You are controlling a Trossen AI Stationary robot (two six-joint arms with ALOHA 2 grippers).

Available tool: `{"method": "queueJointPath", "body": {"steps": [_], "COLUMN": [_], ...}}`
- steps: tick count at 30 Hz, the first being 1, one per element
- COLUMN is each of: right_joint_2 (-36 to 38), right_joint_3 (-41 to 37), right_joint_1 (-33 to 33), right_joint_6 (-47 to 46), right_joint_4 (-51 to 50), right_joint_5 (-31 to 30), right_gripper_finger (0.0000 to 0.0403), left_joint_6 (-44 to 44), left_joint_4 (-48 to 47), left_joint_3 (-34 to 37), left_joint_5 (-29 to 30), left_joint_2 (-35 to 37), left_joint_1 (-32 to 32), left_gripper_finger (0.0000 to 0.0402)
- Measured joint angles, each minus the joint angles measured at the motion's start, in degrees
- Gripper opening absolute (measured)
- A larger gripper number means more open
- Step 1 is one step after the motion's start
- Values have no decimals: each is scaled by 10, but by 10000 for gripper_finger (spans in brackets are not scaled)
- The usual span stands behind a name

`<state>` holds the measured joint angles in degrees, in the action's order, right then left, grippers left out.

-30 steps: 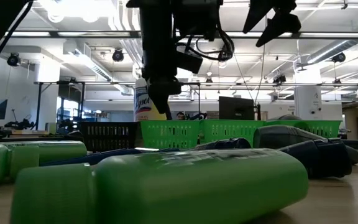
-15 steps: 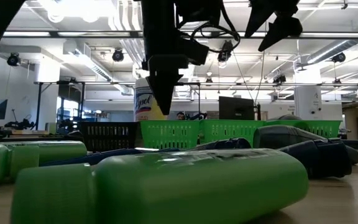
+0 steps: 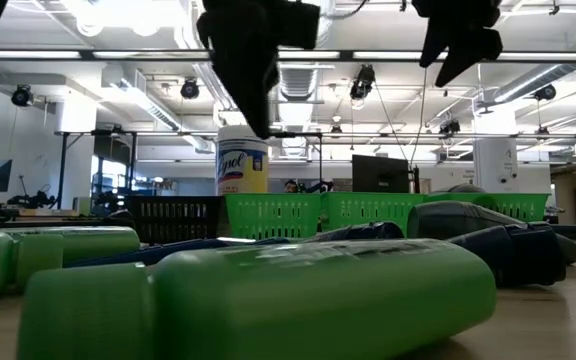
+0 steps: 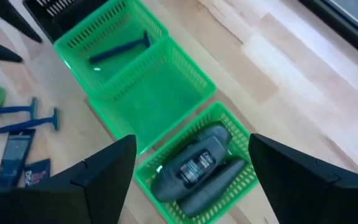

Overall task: Pick & Place Travel size toiletries
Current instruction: Put the razor into the left green bin

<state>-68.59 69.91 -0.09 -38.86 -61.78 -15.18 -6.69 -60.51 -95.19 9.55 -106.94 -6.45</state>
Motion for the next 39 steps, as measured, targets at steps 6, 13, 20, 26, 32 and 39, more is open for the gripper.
{"method": "queueJointPath", "body": {"steps": [6,13,20,26,32,39], "right_joint_2": [7,7,14,30,43,49], "right_joint_3": [-18,-49,-72,-78,-78,-81], "right_joint_1": [7,14,14,13,18,18], "right_joint_6": [-11,-13,-15,-15,9,50], "right_joint_4": [-1,2,33,54,50,47], "right_joint_5": [2,9,-6,-49,-59,-59], "right_gripper_finger": [314,336,350,339,321,308], "left_joint_6": [-154,-210,-326,-384,-372,-427], "left_joint_4": [29,82,195,246,312,316], "left_joint_3": [74,153,208,241,271,271], "left_joint_5": [-104,-116,-73,-37,-18,5], "left_joint_2": [24,31,30,30,30,29], "left_joint_1": [-8,-105,-157,-163,-163,-170], "left_gripper_finger": [185,257,267,259,259,258]}}
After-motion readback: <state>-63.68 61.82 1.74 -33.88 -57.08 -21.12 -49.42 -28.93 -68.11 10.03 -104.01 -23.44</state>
